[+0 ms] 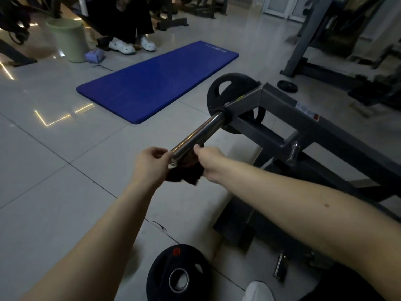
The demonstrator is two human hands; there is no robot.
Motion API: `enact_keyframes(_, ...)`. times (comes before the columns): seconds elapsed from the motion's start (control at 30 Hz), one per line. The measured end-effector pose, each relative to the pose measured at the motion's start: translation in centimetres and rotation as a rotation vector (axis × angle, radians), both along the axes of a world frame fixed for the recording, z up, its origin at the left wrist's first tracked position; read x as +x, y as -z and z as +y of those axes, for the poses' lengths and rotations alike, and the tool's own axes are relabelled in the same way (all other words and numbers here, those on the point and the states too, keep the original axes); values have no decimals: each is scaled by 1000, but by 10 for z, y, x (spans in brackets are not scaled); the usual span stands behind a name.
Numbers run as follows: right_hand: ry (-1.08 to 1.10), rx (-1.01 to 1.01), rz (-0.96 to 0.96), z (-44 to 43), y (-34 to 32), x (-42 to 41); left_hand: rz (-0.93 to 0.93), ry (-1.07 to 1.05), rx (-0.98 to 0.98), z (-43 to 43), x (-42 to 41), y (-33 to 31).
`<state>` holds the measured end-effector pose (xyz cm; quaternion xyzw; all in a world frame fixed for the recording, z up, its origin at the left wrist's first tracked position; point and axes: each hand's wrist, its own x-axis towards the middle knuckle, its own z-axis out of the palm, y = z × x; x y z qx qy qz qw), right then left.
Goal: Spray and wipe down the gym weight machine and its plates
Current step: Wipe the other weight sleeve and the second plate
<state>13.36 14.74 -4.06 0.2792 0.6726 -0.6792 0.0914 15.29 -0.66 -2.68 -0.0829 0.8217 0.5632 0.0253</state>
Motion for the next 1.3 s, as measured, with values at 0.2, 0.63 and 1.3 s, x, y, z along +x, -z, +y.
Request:
enact_keyframes(0.2,-359,1789,471,125,-69,-29,230,71,-384,17,-8,2)
enact_keyframes(0.63,-948,2439,473,165,-100,-74,225,96,-396,12,-18,9)
enact_keyframes(1.3,-527,1035,645,52,-11,-50,442,47,-292,1,13,36)
